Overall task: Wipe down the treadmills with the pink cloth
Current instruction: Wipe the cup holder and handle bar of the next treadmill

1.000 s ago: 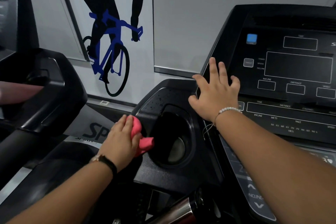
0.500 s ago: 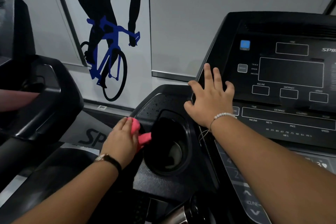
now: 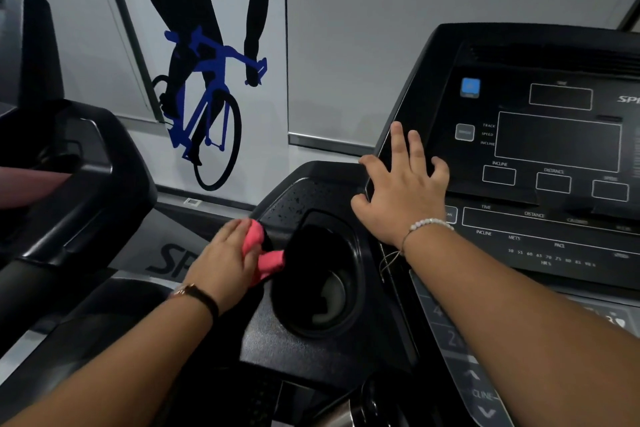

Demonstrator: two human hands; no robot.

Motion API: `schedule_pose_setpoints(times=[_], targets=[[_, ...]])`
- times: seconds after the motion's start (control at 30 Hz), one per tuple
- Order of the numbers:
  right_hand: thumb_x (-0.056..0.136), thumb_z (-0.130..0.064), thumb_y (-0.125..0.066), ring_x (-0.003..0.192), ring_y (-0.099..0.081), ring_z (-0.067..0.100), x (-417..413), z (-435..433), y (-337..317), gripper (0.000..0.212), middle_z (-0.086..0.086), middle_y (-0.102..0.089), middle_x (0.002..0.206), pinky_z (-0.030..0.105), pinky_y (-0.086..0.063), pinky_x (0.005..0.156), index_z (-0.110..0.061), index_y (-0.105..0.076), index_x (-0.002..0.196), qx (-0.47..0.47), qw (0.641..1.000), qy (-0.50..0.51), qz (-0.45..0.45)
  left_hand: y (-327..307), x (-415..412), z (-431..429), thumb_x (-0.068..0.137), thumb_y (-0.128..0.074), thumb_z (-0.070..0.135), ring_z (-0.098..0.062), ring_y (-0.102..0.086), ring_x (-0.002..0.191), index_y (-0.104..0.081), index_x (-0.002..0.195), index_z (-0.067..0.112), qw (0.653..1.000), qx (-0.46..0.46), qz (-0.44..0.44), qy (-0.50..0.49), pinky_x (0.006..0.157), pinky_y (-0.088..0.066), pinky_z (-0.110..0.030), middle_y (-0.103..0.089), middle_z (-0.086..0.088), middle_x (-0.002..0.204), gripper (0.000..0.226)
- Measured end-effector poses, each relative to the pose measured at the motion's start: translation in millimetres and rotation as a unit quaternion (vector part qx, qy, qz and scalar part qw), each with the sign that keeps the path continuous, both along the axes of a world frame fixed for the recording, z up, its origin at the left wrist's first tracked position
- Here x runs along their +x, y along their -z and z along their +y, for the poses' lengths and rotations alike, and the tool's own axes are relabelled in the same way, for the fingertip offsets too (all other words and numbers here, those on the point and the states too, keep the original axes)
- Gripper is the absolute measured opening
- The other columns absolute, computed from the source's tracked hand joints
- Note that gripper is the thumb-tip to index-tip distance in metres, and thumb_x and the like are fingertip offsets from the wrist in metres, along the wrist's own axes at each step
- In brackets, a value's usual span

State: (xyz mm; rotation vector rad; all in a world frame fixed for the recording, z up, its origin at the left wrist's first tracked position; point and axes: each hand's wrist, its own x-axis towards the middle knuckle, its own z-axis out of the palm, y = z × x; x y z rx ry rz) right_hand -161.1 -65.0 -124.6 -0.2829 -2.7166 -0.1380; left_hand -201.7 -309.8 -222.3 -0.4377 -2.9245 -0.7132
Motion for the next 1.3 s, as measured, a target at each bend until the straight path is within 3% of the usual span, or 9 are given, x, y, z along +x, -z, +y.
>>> schedule_pose_setpoints(times=[0.23, 0.37, 0.63, 0.87, 0.97, 1.07, 1.13, 1.23, 1.3], targets=[[0.079, -0.049, -0.040, 0.144, 0.006, 0.028, -0.3, -0.1, -0.4, 0.050, 0.007, 0.008, 0.157, 0.055, -0.012, 0.108, -0.037, -0.040, 0.128, 0.001, 1.000, 0.002, 0.000, -5.8, 42.7, 33.6, 0.094, -0.017, 0.029, -0.019, -0.004, 0.145, -0.007, 0.150, 0.020, 0.990, -0.124, 0.016, 0.059, 0.115, -0.003, -0.037, -0.003, -0.001, 0.158, 0.058], [0.079, -0.049, -0.041, 0.144, 0.005, 0.028, -0.2, -0.7, 0.2, 0.050, 0.007, 0.008, 0.157, 0.055, -0.012, 0.108, -0.037, -0.040, 0.128, 0.002, 1.000, -0.002, 0.000, -1.0, 48.3, 19.3, 0.091, -0.019, 0.047, -0.016, -0.021, 0.142, -0.022, 0.148, 0.021, 0.996, -0.075, 0.027, 0.036, 0.115, -0.014, -0.037, -0.021, 0.000, 0.155, 0.063], [0.079, -0.049, -0.040, 0.144, 0.007, 0.028, -0.8, -0.5, -0.2, 0.049, 0.007, 0.010, 0.157, 0.055, -0.012, 0.108, -0.037, -0.041, 0.126, -0.006, 1.000, -0.004, -0.003, -21.2, -50.3, 13.2, 0.094, -0.044, 0.024, -0.029, -0.057, 0.106, -0.054, 0.124, 0.019, 0.991, 0.045, -0.118, -0.050, 0.086, -0.042, -0.032, -0.061, -0.014, 0.116, 0.032], [0.078, -0.048, -0.040, 0.144, 0.008, 0.028, -0.5, -0.5, 0.1, 0.047, 0.007, 0.009, 0.157, 0.055, -0.011, 0.108, -0.037, -0.041, 0.125, -0.009, 1.000, -0.003, -0.001, -3.5, -16.5, -5.1, 0.081, -0.039, 0.044, -0.008, -0.033, 0.133, -0.027, 0.147, 0.024, 0.995, 0.033, 0.009, 0.090, 0.108, -0.026, -0.025, -0.027, 0.010, 0.151, 0.070], [0.078, -0.047, -0.040, 0.144, 0.008, 0.028, -0.6, -1.0, -0.1, 0.048, 0.007, 0.009, 0.157, 0.056, -0.010, 0.108, -0.036, -0.041, 0.125, -0.008, 1.000, -0.003, -0.001, 3.8, -14.7, -18.4, 0.083, -0.042, 0.043, -0.004, -0.047, 0.119, -0.046, 0.136, 0.029, 0.990, 0.122, -0.020, 0.071, 0.099, -0.036, -0.020, -0.047, 0.015, 0.135, 0.054], [0.078, -0.048, -0.040, 0.144, 0.007, 0.028, -0.4, -1.2, -0.8, 0.049, 0.007, 0.009, 0.157, 0.056, -0.011, 0.108, -0.037, -0.041, 0.126, -0.008, 1.000, -0.002, -0.002, -7.8, -35.2, -6.3, 0.096, -0.046, 0.019, -0.013, -0.067, 0.070, -0.061, 0.110, 0.021, 0.940, 0.297, -0.164, -0.009, 0.061, -0.050, -0.018, -0.072, 0.002, 0.083, 0.021], [0.078, -0.049, -0.040, 0.144, 0.008, 0.028, -0.3, -1.2, -0.4, 0.049, 0.007, 0.009, 0.157, 0.056, -0.011, 0.108, -0.037, -0.040, 0.126, -0.007, 1.000, -0.001, -0.003, -16.4, -52.8, 10.6, 0.095, -0.046, 0.015, -0.015, -0.069, 0.062, -0.058, 0.113, 0.019, 0.943, 0.274, -0.189, -0.012, 0.055, -0.052, -0.025, -0.072, -0.005, 0.087, 0.022], [0.078, -0.049, -0.040, 0.144, 0.007, 0.028, -0.4, -1.3, -0.6, 0.049, 0.007, 0.009, 0.157, 0.055, -0.011, 0.108, -0.037, -0.040, 0.126, -0.004, 1.000, 0.000, -0.002, -29.2, -59.8, 35.5, 0.081, -0.051, 0.009, -0.023, -0.066, 0.098, -0.045, 0.133, 0.025, 0.981, 0.163, -0.098, 0.044, 0.082, -0.055, -0.038, -0.053, -0.004, 0.131, 0.055], [0.078, -0.049, -0.040, 0.144, 0.007, 0.028, -0.9, -0.9, -0.5, 0.049, 0.007, 0.009, 0.157, 0.055, -0.011, 0.108, -0.037, -0.041, 0.125, -0.005, 1.000, -0.001, -0.002, -29.6, -51.4, 36.6, 0.075, -0.055, 0.007, -0.019, -0.047, 0.124, -0.039, 0.141, 0.024, 0.992, 0.102, -0.012, 0.067, 0.106, -0.037, -0.032, -0.041, 0.003, 0.143, 0.070]])
